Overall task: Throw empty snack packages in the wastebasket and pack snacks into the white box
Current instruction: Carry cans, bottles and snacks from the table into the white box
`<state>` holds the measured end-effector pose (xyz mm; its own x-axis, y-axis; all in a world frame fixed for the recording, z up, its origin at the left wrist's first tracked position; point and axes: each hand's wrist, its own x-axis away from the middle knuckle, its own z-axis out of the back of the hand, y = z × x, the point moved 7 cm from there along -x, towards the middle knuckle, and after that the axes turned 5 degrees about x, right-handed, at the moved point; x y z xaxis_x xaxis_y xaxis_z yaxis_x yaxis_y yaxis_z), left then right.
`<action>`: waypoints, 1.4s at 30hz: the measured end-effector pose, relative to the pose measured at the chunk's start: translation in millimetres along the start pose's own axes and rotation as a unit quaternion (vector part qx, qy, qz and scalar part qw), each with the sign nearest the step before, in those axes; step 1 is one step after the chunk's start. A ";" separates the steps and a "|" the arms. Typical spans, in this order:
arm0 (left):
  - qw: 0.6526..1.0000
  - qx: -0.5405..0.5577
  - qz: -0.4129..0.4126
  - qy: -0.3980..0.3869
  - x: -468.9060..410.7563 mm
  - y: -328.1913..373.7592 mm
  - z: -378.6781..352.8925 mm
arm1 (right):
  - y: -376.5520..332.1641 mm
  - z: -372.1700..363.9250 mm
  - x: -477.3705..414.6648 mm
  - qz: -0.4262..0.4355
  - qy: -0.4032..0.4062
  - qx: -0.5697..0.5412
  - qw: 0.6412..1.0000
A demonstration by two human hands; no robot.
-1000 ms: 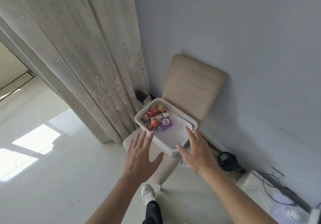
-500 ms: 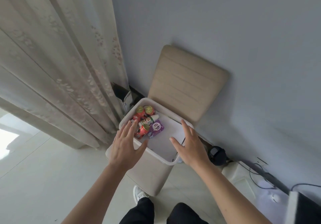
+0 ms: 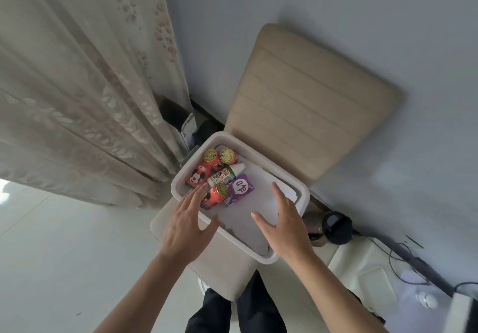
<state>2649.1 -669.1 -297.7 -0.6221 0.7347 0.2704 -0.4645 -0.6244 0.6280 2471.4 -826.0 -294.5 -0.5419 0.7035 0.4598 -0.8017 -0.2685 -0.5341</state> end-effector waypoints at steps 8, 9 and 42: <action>0.999 0.024 0.033 -0.008 -55.4 -31.3 -61.0 | 33.7 -49.8 -73.5 -0.003 -0.014 -0.023 1.000; 0.999 0.023 0.035 -0.002 -62.9 -34.7 -66.8 | 36.0 -55.7 -82.9 0.009 -0.012 -0.017 1.000; 0.995 -0.048 0.083 0.026 -91.0 -77.3 -115.3 | 64.5 -126.5 -179.1 0.171 0.000 -0.086 0.982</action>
<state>2668.9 -718.3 -454.9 -0.7260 0.6063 0.3245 -0.4087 -0.7599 0.5054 2548.7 -886.0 -501.0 -0.7716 0.5920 0.2328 -0.5184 -0.3732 -0.7694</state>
